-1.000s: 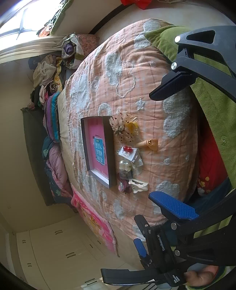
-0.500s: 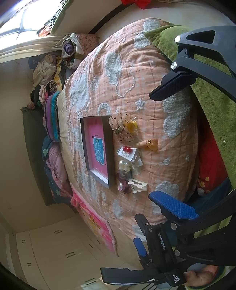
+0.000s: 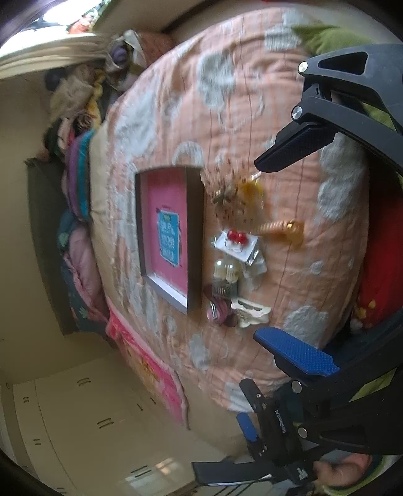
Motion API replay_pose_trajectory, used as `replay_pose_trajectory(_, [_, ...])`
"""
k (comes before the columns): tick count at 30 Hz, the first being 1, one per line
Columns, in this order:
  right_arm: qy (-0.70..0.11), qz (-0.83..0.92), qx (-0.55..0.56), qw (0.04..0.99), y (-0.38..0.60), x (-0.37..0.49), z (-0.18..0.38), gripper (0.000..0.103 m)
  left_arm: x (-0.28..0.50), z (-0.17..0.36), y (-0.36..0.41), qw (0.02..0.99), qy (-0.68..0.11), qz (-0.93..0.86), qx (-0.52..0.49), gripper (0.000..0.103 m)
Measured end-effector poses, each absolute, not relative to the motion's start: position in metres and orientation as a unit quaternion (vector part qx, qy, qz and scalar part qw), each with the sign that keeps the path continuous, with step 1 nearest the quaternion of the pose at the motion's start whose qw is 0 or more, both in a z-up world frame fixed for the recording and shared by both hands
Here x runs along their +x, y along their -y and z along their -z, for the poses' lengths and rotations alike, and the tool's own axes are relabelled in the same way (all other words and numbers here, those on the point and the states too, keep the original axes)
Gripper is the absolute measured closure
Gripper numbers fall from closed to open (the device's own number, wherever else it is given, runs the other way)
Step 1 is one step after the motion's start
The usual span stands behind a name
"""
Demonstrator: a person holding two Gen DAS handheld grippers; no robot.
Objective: Organize jewelry
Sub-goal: 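Grasp the white claw clip with the left tool while the right tool grasps the red-dotted sheer bow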
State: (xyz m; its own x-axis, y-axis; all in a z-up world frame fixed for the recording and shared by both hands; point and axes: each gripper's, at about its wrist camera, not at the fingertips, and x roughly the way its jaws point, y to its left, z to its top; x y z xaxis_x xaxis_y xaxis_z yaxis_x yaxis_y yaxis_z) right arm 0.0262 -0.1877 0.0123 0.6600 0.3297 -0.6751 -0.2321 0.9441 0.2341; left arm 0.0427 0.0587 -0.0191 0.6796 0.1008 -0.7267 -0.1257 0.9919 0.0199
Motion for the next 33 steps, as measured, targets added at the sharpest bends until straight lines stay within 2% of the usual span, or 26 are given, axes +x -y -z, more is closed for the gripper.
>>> replay_pose_trajectory(7, [-0.389,-0.127,0.045,0.911,0.190,0.075,0.003,0.004,0.069,0.036,-0.073,0.908,-0.417,-0.034,-0.024,0.009])
replay_pose_trajectory(20, [-0.399,-0.098,-0.028,0.911,0.199,0.118,0.036,0.004,0.121,0.092,-0.011,0.873,-0.482,0.072,0.013,0.010])
replay_pose_trajectory(23, [-0.407,-0.102,-0.035,0.907,0.197,0.124,0.045,0.004,0.124,0.101,-0.005,0.871,-0.482,0.089,0.014,0.023])
replay_pose_trajectory(25, [-0.407,-0.108,-0.043,0.906,0.194,0.129,0.051,0.004,0.124,0.103,-0.006,0.875,-0.473,0.106,0.004,0.042])
replay_pose_trajectory(27, [-0.406,-0.108,-0.057,0.906,0.190,0.134,0.056,0.006,0.125,0.105,-0.007,0.875,-0.471,0.115,0.002,0.051])
replay_pose_trajectory(28, [-0.407,-0.110,-0.061,0.905,0.189,0.136,0.059,0.007,0.126,0.107,-0.006,0.874,-0.472,0.117,0.003,0.061])
replay_pose_trajectory(30, [-0.411,-0.114,-0.068,0.902,0.186,0.140,0.064,0.018,0.127,0.110,-0.003,0.875,-0.470,0.119,0.012,0.070])
replay_pose_trajectory(31, [-0.415,-0.115,-0.071,0.899,0.184,0.142,0.067,0.019,0.126,0.111,-0.002,0.876,-0.467,0.117,0.022,0.076])
replay_pose_trajectory(33, [-0.425,-0.117,-0.077,0.894,0.182,0.149,0.075,0.025,0.124,0.110,-0.002,0.877,-0.464,0.120,0.026,0.076])
